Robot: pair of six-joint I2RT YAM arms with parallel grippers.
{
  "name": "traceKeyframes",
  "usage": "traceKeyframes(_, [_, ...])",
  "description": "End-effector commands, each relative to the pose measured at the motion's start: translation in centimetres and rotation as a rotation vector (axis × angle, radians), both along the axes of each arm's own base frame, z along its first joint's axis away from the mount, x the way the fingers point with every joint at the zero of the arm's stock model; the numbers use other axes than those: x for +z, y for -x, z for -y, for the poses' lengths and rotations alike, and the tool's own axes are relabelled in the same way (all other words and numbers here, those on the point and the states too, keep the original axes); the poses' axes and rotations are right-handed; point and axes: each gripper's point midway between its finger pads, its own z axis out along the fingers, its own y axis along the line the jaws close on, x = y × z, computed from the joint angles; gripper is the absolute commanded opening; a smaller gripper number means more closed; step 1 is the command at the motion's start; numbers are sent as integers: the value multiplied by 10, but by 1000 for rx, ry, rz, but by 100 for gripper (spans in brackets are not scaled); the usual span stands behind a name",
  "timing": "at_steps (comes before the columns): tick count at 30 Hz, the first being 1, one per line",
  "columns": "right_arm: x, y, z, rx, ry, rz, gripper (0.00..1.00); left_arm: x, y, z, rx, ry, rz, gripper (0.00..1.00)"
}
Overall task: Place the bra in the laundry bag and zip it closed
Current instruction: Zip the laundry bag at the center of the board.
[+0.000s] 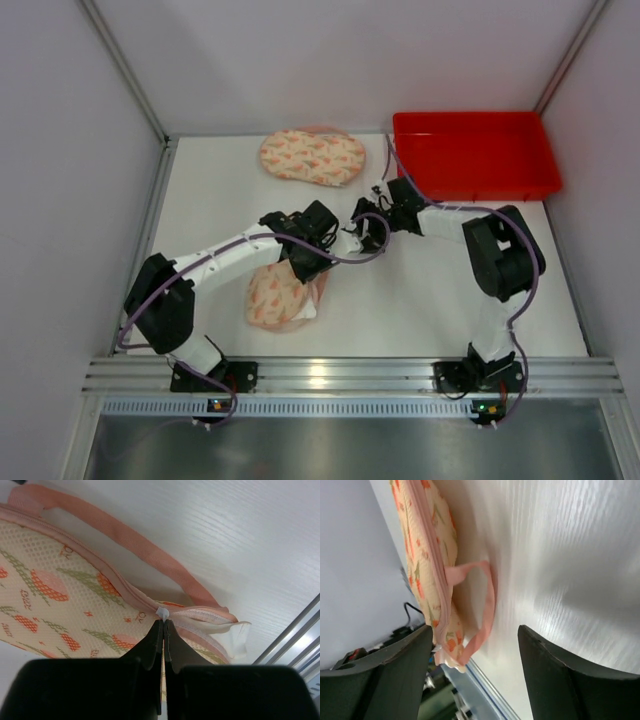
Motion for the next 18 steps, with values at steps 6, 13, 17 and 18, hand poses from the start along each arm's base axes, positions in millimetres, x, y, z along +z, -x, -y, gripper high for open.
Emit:
traceKeyframes(6, [38,32,-31,-15,-156,-4,68,30,-23,21,-112,90,81,0])
traceKeyframes(13, [23,38,-71,49,-198,-75,63,39,-24,28,-164,122,95,0])
traceKeyframes(17, [23,40,-79,60,-235,-102,41,36,-22,26,-166,114,89,0])
traceKeyframes(18, [22,41,-81,64,-233,-103,30,35,-21,26,-167,116,83,0])
